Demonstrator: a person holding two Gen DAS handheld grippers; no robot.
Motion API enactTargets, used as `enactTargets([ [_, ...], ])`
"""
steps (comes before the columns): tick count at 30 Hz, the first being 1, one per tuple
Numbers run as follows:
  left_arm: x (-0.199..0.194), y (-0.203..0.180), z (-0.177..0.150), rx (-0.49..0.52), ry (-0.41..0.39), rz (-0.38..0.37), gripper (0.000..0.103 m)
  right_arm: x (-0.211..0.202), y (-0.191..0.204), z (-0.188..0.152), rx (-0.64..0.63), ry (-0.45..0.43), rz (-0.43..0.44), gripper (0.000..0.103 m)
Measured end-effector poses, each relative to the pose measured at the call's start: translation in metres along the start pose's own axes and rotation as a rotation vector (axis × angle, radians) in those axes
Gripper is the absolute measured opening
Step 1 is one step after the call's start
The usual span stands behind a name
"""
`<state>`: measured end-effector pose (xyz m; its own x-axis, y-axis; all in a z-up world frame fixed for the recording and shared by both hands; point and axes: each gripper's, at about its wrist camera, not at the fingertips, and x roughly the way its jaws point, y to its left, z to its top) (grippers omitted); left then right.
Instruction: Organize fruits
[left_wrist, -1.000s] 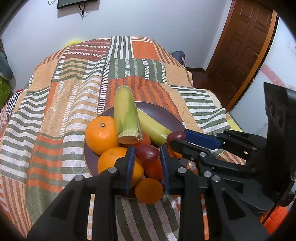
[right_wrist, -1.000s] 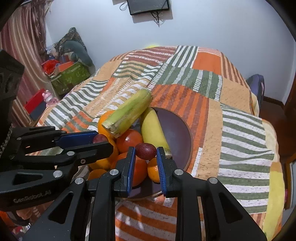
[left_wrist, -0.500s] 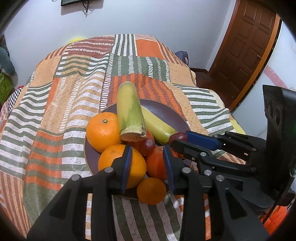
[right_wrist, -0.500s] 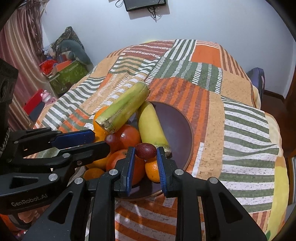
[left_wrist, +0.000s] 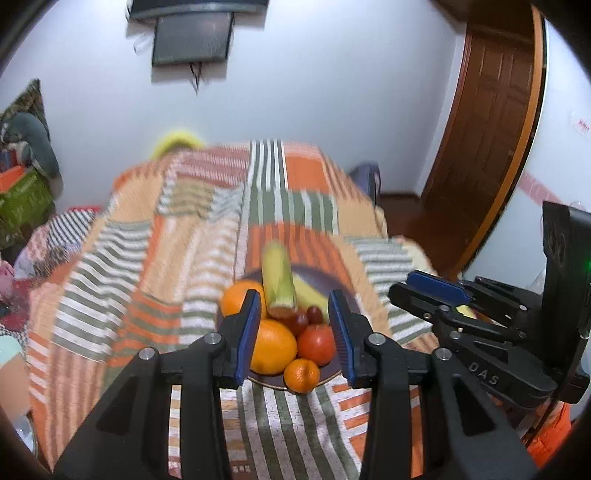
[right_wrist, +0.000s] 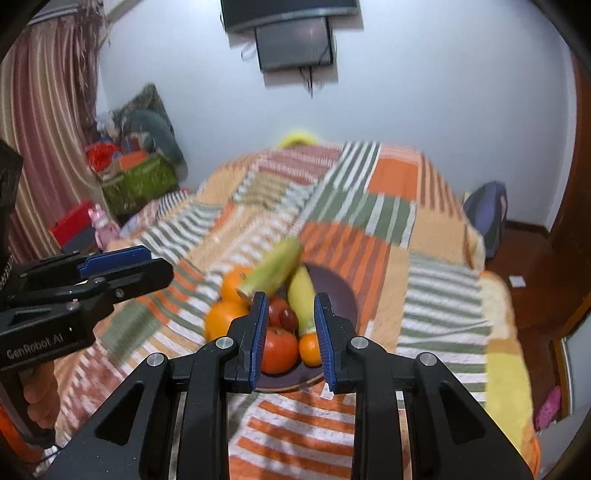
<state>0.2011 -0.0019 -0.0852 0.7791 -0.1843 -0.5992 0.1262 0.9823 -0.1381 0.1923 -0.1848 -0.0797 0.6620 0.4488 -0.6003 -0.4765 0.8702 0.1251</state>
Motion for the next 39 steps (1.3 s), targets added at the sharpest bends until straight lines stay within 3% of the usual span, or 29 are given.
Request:
enactTargets([
  [10, -0.118, -0.027, 0.009, 0.038, -0.249, 0.016, 0.038, -0.110, 0.032, 0.019, -0.012, -0.238, -0.008, 0.024],
  [13, -0.143, -0.031, 0.008, 0.035, -0.293, 0.010, 0.038, -0.134, 0.043, 0.017, -0.022, -0.299, -0.004, 0.034],
  [15, -0.157, -0.035, 0.006, 0.038, -0.325, 0.021, 0.050, -0.145, 0.050, 0.015, -0.030, -0.334, -0.014, 0.048],
  [18, -0.175, -0.039, 0.001, 0.040, -0.374, 0.036, 0.064, -0.158, 0.059, 0.012, -0.039, -0.375, -0.032, 0.054],
  [21, -0.188, -0.043, -0.002, 0.049, -0.395, 0.044, 0.072, -0.161, 0.062, 0.011, -0.036, -0.391, -0.044, 0.071],
  [24, -0.196, -0.046, -0.005, 0.051, -0.416, 0.060, 0.082, -0.166, 0.064, 0.010, -0.035, -0.418, -0.069, 0.077],
  [33, -0.207, -0.046, -0.013, 0.039, -0.440, 0.098, 0.096, -0.178, 0.066, 0.004, -0.025, -0.467, -0.104, 0.099],
  [39, -0.211, -0.047, -0.018, 0.042, -0.451, 0.122, 0.102, -0.182, 0.071, -0.001, -0.031, -0.479, -0.116, 0.102],
])
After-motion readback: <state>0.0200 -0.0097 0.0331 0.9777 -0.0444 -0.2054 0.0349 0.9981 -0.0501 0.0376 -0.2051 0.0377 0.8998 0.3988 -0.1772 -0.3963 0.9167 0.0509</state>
